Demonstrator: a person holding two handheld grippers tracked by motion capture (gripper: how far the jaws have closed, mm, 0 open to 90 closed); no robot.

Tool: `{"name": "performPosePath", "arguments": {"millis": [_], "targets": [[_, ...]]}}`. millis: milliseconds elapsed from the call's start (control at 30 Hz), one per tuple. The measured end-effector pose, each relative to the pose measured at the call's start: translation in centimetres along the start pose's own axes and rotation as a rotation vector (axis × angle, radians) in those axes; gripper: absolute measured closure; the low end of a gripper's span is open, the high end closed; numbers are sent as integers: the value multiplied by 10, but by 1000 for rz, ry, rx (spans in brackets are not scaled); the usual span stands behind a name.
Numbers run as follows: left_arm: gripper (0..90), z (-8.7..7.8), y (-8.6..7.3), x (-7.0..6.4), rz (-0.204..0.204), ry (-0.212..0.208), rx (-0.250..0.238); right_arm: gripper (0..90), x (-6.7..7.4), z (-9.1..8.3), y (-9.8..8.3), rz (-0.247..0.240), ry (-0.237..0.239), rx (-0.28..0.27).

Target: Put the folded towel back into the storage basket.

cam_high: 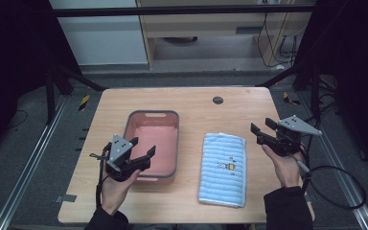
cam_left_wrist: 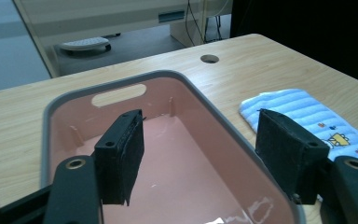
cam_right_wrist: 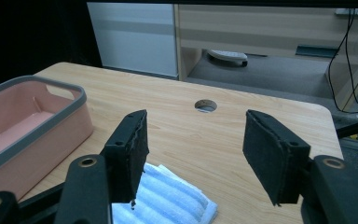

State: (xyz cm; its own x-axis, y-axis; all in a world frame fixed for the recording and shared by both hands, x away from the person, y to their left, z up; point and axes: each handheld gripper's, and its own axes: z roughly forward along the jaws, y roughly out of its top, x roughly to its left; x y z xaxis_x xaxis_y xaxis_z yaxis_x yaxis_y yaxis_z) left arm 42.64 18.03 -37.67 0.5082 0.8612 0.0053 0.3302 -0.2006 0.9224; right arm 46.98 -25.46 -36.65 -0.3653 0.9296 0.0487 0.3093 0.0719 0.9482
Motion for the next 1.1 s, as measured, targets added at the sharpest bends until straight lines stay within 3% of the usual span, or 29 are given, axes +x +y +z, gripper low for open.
{"name": "performPosePath", "arguments": {"millis": [167, 767, 1100], "targets": [[313, 7, -1, -14, 39, -16, 18, 422, 1, 4, -1, -3, 10, 17], [330, 34, -7, -67, 76, -97, 52, 478, 4, 22, -15, -9, 29, 78], [341, 45, -13, -92, 102, -113, 65, 480, 3, 32, -25, -15, 28, 107]]}}
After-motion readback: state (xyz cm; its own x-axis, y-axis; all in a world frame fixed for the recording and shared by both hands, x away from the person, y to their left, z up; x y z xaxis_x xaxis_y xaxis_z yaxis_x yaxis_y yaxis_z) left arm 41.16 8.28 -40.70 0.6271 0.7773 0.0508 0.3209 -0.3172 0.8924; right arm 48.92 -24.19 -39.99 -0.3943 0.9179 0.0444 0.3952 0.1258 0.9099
